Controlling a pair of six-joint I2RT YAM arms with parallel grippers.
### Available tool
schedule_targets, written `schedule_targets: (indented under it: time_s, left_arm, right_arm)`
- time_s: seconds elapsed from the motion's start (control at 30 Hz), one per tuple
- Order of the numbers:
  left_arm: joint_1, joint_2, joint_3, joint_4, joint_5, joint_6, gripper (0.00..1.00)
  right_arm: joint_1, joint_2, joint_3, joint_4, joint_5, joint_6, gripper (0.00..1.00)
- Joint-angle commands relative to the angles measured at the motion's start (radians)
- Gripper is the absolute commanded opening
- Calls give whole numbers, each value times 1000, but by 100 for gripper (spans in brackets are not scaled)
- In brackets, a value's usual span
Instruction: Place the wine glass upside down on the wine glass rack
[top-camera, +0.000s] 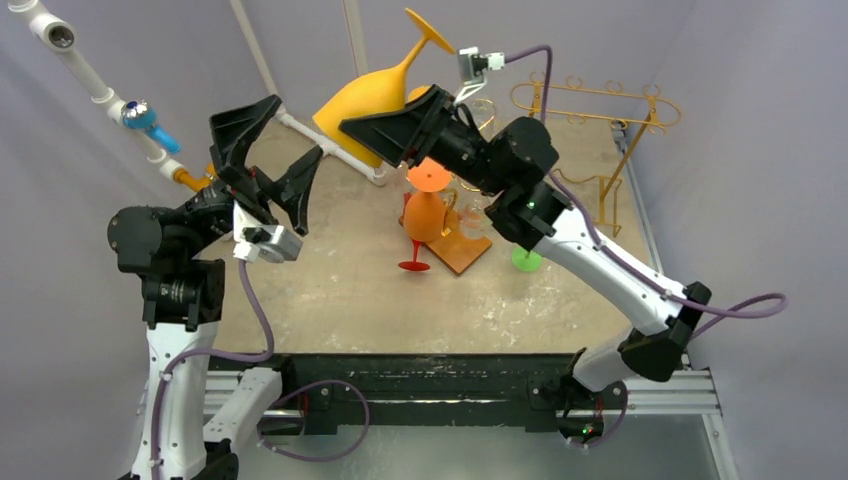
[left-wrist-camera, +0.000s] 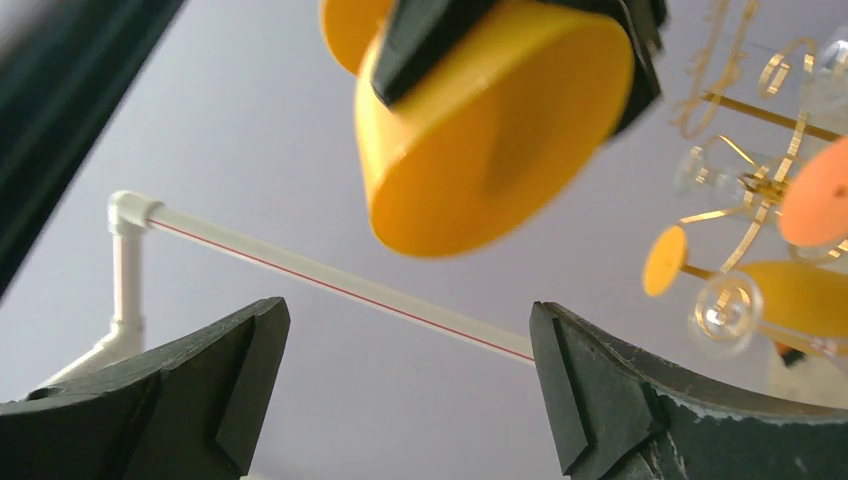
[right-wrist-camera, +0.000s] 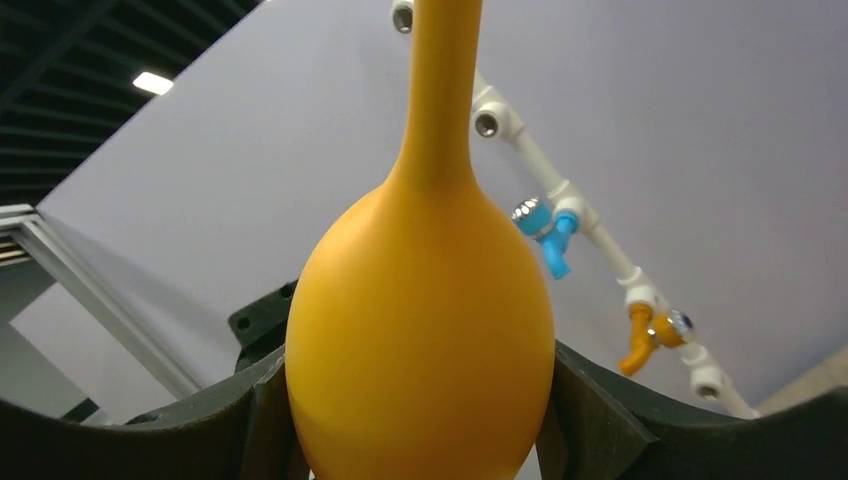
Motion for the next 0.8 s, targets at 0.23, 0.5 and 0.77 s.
schedule_targets:
  time_s: [0.23,0.5,0.77]
  left_arm:
    - [5,134,344,-716,-81,-207,100]
    - [5,411,660,-1088,-255,-435,92]
    - [5,445,619,-1134,-312,-454,89]
  right_arm:
    - [-69,-271,70,-821,323,-613,47]
    - [-169,-457,-238,-1028,636,-805,46]
    - [-404,-510,-446,-894,540,-800,40]
